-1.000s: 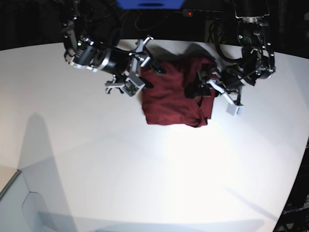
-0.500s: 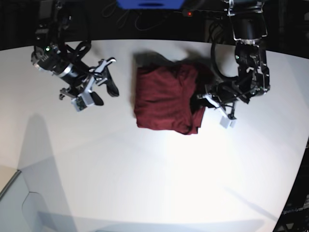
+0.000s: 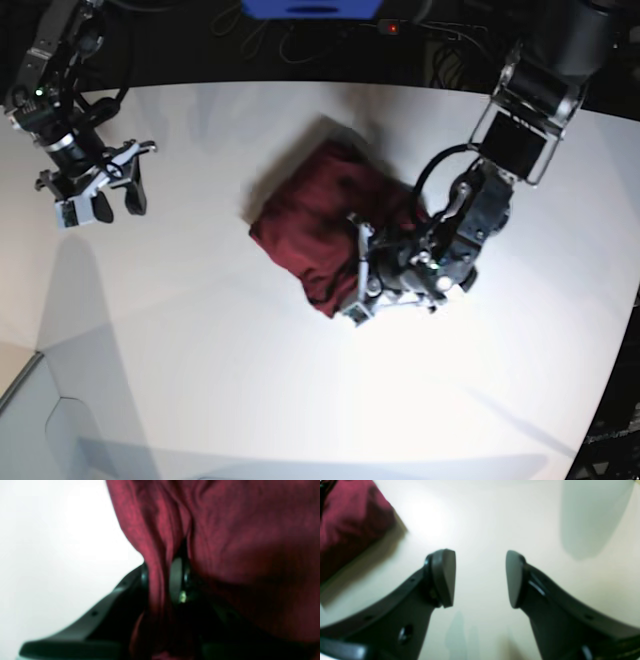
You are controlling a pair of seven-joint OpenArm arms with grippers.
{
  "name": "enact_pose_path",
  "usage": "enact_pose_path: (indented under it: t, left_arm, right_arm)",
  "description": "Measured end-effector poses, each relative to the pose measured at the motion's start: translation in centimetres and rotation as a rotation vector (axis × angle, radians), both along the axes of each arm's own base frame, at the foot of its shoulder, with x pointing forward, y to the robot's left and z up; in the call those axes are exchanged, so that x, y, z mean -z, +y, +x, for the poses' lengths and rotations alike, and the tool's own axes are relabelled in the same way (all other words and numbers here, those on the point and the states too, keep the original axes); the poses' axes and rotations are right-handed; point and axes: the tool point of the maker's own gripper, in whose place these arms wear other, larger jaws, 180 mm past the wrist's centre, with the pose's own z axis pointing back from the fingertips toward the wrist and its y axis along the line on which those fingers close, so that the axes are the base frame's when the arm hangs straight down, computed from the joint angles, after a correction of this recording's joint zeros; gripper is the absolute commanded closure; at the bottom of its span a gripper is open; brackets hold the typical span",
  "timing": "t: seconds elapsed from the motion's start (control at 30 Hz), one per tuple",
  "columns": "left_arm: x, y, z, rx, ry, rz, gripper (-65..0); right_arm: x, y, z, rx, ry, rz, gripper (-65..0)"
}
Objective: Layout the t-shirt on the table in an organized manner, then fold the t-shirt properly
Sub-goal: 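Flatten and square the folded bundle with the left gripper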
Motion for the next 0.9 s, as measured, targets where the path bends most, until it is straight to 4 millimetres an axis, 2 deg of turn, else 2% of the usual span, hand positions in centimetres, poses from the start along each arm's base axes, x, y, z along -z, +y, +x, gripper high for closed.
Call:
enact_pose_path:
  t: [0.1,0.23,0.37,0.5,0.7,0.77,0.9]
  left_arm:
    - [-0.9,-3.9,0.5,0.158,-0.114,0.047,-0.2]
    - [-1.9,-9.9,-0.1,0.353,-0.276,0.039,-0.2]
    - [-0.6,-12.9,0.0,0.428,-0.291,0.119,-0.2]
    - [0.1,-14.0,0.6,0.445,-0.303,0.180,-0.2]
    - [0.4,-13.7,0.8,0.448,-0.307,0.206,-2.0]
    - [0.4,-13.6,0.9,0.443,-0.307,0.204,-8.8]
    - [0.2,-13.5,1.2,0.441,-0.312,0.211,-31.6]
  right_arm:
    - [0.0,-0.8,-0.3,0.024,0.004,-0.007,-32.6]
    - [-0.1,-1.5,-0.4,0.044,0.001,-0.013,-32.6]
    - [0.4,-1.8,-1.1,0.050,0.022,-0.019,-32.6]
    - [0.6,-1.8,-1.4,0.051,0.030,-0.016,-32.6]
    - [1.0,-1.8,-1.9,0.051,0.046,-0.016,-32.6]
    - [0.9,-1.8,-1.8,0.050,0.041,-0.015,-32.6]
    - [0.9,-1.8,-1.9,0.051,0.042,-0.015,-32.6]
